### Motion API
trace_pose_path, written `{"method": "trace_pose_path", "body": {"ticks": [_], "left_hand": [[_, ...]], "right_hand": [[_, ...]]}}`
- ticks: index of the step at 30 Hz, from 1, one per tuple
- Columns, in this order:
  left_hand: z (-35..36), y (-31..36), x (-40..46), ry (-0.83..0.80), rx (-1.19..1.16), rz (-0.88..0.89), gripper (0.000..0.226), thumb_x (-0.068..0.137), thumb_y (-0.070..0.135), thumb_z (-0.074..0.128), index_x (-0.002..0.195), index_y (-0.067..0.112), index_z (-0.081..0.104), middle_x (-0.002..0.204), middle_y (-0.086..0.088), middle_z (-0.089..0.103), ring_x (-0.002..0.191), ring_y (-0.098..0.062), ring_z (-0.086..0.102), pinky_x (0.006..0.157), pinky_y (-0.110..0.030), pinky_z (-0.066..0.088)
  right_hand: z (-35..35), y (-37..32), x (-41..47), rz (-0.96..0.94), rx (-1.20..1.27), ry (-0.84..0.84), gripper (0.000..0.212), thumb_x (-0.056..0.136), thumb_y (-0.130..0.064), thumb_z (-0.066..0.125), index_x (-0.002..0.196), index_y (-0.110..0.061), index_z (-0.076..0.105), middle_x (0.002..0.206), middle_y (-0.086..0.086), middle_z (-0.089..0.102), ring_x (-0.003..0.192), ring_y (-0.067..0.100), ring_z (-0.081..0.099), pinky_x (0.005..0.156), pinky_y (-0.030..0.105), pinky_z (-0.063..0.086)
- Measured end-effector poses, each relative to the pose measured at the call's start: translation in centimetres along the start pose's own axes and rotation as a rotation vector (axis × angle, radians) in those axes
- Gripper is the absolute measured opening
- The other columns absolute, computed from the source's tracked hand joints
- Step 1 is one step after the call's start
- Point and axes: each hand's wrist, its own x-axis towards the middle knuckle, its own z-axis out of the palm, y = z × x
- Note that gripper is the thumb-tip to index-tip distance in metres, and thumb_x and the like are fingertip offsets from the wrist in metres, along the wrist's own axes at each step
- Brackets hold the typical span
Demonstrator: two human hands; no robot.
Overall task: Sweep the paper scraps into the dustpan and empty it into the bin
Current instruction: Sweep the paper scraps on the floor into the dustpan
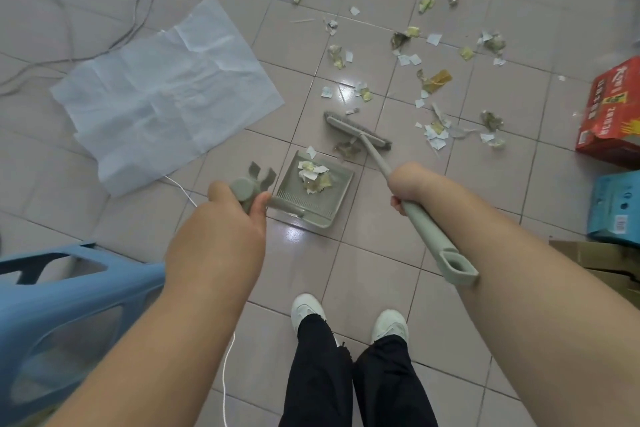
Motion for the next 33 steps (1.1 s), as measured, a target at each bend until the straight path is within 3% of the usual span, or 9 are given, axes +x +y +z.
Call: {"method": "trace_pose_path", "body": {"ticks": [3, 6, 10, 15, 19, 25, 27, 29, 33], "left_hand": [[-0.2, -0.2, 1.1, -0.014, -0.022, 0.002, 0.038, 0.093, 0.049, 0.033, 0.090, 0.011, 0.031, 0.071, -0.007, 0.045, 0.068, -0.029, 0.043, 0.059, -0.035, 0.036], [-0.3, 0.0, 1.8, -0.031, -0.027, 0.019, 0.037, 0.094, 0.048, 0.033, 0.090, 0.011, 0.030, 0.070, -0.006, 0.045, 0.068, -0.029, 0.043, 0.059, -0.034, 0.036], [-0.5, -0.1, 2.0, -0.034, -0.020, 0.037, 0.038, 0.093, 0.049, 0.033, 0.089, 0.012, 0.029, 0.074, -0.010, 0.052, 0.077, -0.036, 0.057, 0.059, -0.034, 0.035], [-0.6, -0.4, 2.1, -0.048, -0.026, 0.056, 0.038, 0.092, 0.051, 0.031, 0.090, 0.013, 0.030, 0.083, -0.013, 0.062, 0.078, -0.035, 0.061, 0.058, -0.033, 0.037], [-0.5, -0.3, 2.1, -0.056, -0.028, 0.071, 0.037, 0.092, 0.051, 0.031, 0.089, 0.014, 0.029, 0.085, -0.013, 0.063, 0.080, -0.035, 0.062, 0.058, -0.034, 0.038], [-0.7, -0.4, 2.6, -0.047, -0.031, 0.106, 0.036, 0.093, 0.050, 0.031, 0.090, 0.014, 0.030, 0.069, -0.002, 0.043, 0.070, -0.030, 0.050, 0.058, -0.032, 0.035], [-0.8, -0.4, 2.7, -0.055, -0.043, 0.118, 0.037, 0.093, 0.049, 0.034, 0.090, 0.013, 0.034, 0.065, 0.001, 0.039, 0.068, -0.028, 0.043, 0.059, -0.032, 0.034], [-0.9, -0.3, 2.8, -0.075, -0.076, 0.136, 0.037, 0.092, 0.049, 0.036, 0.089, 0.012, 0.039, 0.063, 0.002, 0.041, 0.067, -0.028, 0.044, 0.059, -0.033, 0.034], [-1.0, 2.1, 2.3, -0.099, -0.085, 0.236, 0.037, 0.091, 0.049, 0.039, 0.085, 0.012, 0.041, 0.061, 0.004, 0.042, 0.062, -0.026, 0.041, 0.056, -0.033, 0.031]], "right_hand": [[1.5, -0.5, -0.1, -0.013, -0.023, 0.009, 0.019, 0.097, 0.002, 0.026, 0.090, -0.003, 0.044, 0.062, 0.012, 0.043, 0.044, 0.019, 0.043, 0.036, 0.016, 0.036], [2.9, 0.8, -1.2, 0.006, -0.040, -0.032, 0.019, 0.097, 0.000, 0.024, 0.104, -0.003, 0.041, 0.060, 0.014, 0.043, 0.020, 0.016, 0.042, 0.030, 0.012, 0.038], [3.0, 2.9, -4.3, -0.045, -0.080, -0.089, 0.034, 0.096, -0.001, 0.026, 0.118, -0.013, 0.049, 0.064, 0.013, 0.044, 0.042, 0.019, 0.043, 0.032, 0.011, 0.038], [0.6, 4.3, -8.0, -0.067, -0.033, -0.061, 0.043, 0.096, -0.008, 0.029, 0.134, -0.021, 0.044, 0.064, 0.011, 0.045, 0.040, 0.017, 0.042, 0.031, 0.010, 0.035], [0.9, 2.9, -6.4, -0.093, -0.013, 0.005, 0.043, 0.097, -0.005, 0.027, 0.135, -0.018, 0.043, 0.065, 0.012, 0.044, 0.040, 0.019, 0.043, 0.031, 0.010, 0.036], [4.0, 0.4, -4.0, 0.005, -0.027, -0.097, 0.024, 0.097, 0.002, 0.025, 0.106, -0.007, 0.045, 0.063, 0.014, 0.043, 0.028, 0.019, 0.046, 0.027, 0.013, 0.037], [3.8, 1.2, -4.5, -0.005, -0.071, -0.135, 0.027, 0.096, 0.002, 0.024, 0.112, -0.005, 0.046, 0.061, 0.015, 0.044, 0.021, 0.016, 0.044, 0.030, 0.012, 0.037], [1.9, 2.2, -5.2, -0.056, -0.108, -0.125, 0.036, 0.096, -0.001, 0.026, 0.126, -0.006, 0.046, 0.060, 0.013, 0.046, 0.030, 0.017, 0.047, 0.036, 0.017, 0.039], [-4.1, 4.5, -5.4, -0.050, 0.007, -0.007, 0.045, 0.097, -0.006, 0.030, 0.137, -0.021, 0.041, 0.061, 0.011, 0.046, 0.027, 0.013, 0.045, 0.032, 0.013, 0.037]]}}
